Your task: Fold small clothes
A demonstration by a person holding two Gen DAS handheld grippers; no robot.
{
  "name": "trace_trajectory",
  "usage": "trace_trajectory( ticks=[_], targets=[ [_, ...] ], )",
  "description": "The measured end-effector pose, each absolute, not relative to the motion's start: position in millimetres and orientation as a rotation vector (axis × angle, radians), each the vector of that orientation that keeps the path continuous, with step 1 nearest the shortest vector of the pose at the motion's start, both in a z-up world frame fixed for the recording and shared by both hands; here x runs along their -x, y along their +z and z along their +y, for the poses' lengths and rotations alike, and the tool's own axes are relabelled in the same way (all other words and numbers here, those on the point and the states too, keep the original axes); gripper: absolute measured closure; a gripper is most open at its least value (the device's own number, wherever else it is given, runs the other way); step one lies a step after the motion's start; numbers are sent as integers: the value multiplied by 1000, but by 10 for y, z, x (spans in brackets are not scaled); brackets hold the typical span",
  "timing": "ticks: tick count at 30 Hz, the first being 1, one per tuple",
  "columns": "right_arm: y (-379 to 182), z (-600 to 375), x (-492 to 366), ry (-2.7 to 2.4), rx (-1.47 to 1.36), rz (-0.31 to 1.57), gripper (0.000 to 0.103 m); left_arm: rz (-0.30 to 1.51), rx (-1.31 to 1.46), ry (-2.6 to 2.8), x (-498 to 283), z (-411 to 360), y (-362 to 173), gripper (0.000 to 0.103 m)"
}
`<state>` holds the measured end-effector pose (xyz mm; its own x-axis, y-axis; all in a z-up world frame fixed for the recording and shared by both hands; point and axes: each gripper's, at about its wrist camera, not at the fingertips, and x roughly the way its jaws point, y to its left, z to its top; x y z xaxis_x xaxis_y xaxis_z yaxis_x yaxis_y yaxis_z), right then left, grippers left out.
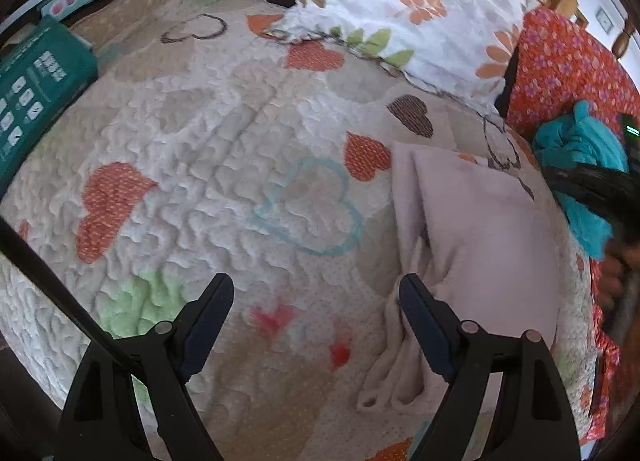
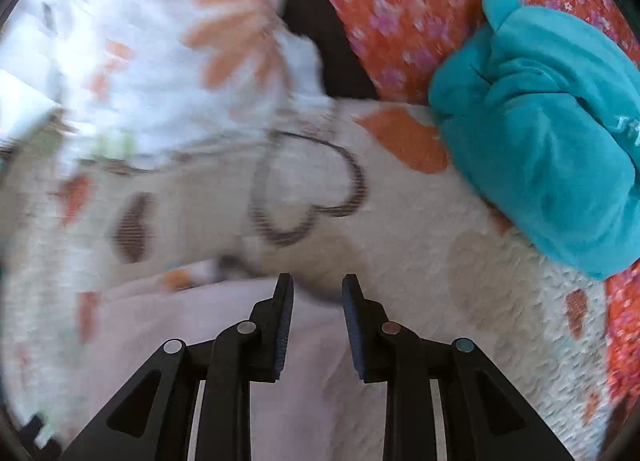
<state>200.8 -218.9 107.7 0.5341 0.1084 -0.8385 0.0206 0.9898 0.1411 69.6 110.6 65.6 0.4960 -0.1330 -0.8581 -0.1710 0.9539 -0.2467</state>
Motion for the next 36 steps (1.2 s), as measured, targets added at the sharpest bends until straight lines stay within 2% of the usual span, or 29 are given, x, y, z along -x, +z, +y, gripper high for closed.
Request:
trace_trajectory(
  ticks=[3, 6, 10, 15, 17, 25, 30, 33, 36],
  targets=[
    [1323, -1945, -1617, 284, -242, 986, 75, 1029, 365, 63, -677, 1278, 733, 19],
    [1318, -1540, -1285, 499, -345, 1015, 74, 1001, 407, 94, -668, 1438, 797, 19],
    [931, -1060, -1076, 561, -366, 1084, 74, 979, 428, 146, -630, 1651, 836, 19],
    [90, -842, -830, 582, -549, 1272, 74, 959, 456, 170, -561, 1845, 877, 19],
    [-14, -786, -582, 612, -526, 1258, 73, 955, 468, 165, -544, 1886, 889, 19],
    [288, -1146, 54, 617, -410, 1236, 73, 952, 453, 152, -493, 1806, 891, 19],
    [619, -1741, 246, 473, -359, 1107, 65, 969, 397, 130, -458, 1594, 825, 19],
    [591, -2084, 259, 354, -368, 1081, 65, 988, 340, 89, -440, 1369, 750, 19],
    [384, -2274, 304, 303, -399, 1135, 65, 1011, 263, 32, -416, 1079, 664, 19]
  ],
)
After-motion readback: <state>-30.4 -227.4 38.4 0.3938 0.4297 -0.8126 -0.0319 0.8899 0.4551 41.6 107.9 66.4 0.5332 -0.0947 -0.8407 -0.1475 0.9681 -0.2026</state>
